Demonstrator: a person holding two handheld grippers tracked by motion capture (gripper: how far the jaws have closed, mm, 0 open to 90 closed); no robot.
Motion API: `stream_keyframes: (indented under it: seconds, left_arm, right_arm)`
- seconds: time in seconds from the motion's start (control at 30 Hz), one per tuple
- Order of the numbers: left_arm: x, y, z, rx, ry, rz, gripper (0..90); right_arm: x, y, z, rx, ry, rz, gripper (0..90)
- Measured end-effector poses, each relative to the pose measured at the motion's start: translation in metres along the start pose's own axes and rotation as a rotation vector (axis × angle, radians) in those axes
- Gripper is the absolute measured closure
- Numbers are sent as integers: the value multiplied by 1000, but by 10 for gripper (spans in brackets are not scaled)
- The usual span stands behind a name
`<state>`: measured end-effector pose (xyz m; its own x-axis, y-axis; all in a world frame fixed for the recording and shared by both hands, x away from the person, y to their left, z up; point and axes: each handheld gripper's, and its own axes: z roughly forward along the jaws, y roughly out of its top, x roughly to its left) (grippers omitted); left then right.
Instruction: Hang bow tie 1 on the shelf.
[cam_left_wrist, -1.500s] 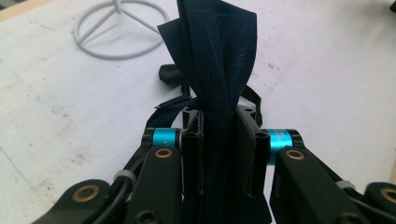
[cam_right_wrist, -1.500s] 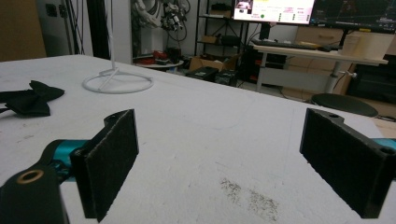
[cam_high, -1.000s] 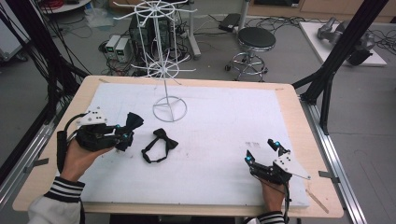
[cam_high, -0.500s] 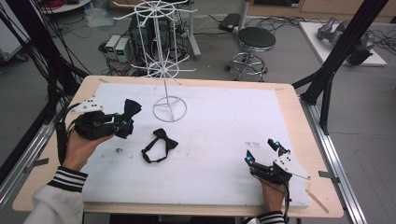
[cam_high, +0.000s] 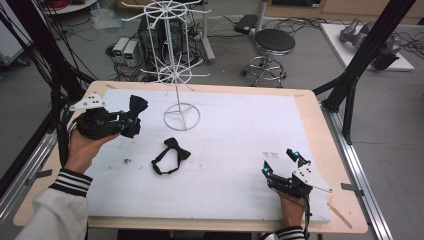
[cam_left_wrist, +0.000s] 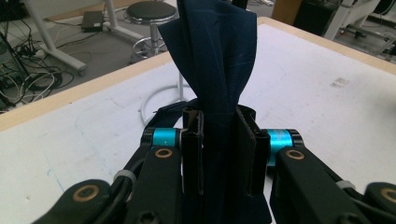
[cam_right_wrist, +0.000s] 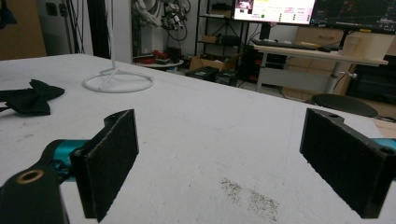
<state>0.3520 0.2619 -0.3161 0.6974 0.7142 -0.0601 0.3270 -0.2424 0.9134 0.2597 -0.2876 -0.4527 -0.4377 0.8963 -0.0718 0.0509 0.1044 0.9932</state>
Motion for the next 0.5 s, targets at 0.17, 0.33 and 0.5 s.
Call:
stream_keyframes:
  seconds: [0.17, 0.33, 0.5]
  left_arm:
    - [5, 9, 2, -15, 5, -6, 738]
    - [7, 20, 4, -40, 10, -10, 738]
    - [11, 27, 6, -38, 24, 0, 737]
  right_arm:
    - [0, 0, 0, 0, 1, -1, 110]
    - [0, 0, 0, 0, 2, -4, 110]
    - [0, 0, 0, 1, 3, -1, 109]
